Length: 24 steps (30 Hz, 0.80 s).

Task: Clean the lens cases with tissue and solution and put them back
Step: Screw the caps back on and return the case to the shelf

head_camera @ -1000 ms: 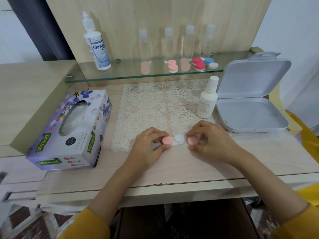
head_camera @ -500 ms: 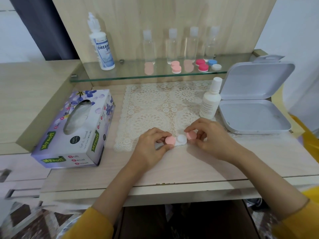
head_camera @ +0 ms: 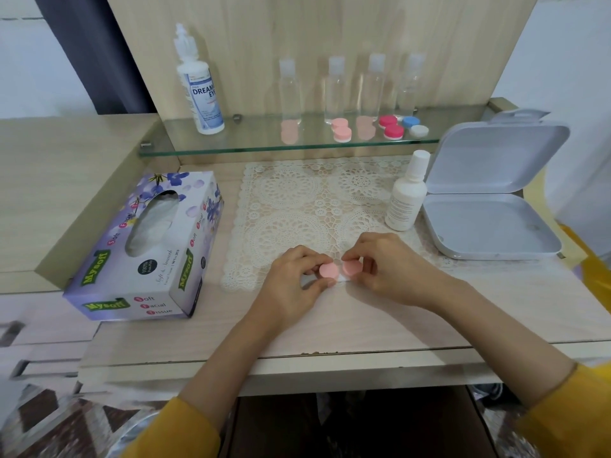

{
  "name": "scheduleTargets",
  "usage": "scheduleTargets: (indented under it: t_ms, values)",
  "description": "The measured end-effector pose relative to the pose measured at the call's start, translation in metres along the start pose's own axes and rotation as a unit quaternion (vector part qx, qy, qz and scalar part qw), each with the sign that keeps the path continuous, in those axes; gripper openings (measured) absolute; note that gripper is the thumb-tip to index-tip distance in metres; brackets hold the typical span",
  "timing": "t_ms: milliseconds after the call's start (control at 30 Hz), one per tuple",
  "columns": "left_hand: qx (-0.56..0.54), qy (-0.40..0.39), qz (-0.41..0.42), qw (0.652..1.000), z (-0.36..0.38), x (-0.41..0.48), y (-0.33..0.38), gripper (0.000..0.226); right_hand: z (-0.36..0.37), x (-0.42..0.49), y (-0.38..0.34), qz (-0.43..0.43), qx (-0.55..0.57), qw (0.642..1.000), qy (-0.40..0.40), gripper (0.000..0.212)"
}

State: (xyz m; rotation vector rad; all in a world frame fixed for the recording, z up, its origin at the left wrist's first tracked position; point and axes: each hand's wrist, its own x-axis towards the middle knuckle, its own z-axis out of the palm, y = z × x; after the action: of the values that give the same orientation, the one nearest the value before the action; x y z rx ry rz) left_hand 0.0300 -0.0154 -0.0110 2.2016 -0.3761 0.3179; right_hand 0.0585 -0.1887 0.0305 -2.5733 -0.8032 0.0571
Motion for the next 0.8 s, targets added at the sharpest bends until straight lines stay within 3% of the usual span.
scheduleTargets:
  t_ms: [133,300,433,600,800]
  values:
    - [0.012,-0.002,0.000,1.000,0.000,0.000,0.000,0.028,0.002,0.003,-0.003,0.019,-0.027,0.999,0.004,0.018]
    - [0.010,-0.008,0.010,1.000,0.000,0.000,0.001,0.028,-0.003,0.003,-0.001,0.031,-0.024,0.999,0.004,0.041]
    - [0.000,-0.006,0.008,1.000,0.000,0.000,0.000,0.027,-0.005,-0.004,0.001,-0.029,0.024,0.999,-0.012,0.031]
    - [0.004,-0.008,0.007,1.000,0.000,0.000,0.000,0.027,-0.002,-0.006,0.000,-0.001,-0.025,1.000,0.019,0.024]
    - [0.003,-0.009,-0.008,1.000,0.000,0.001,0.002,0.026,0.000,-0.004,0.000,-0.023,-0.017,1.000,-0.006,0.026]
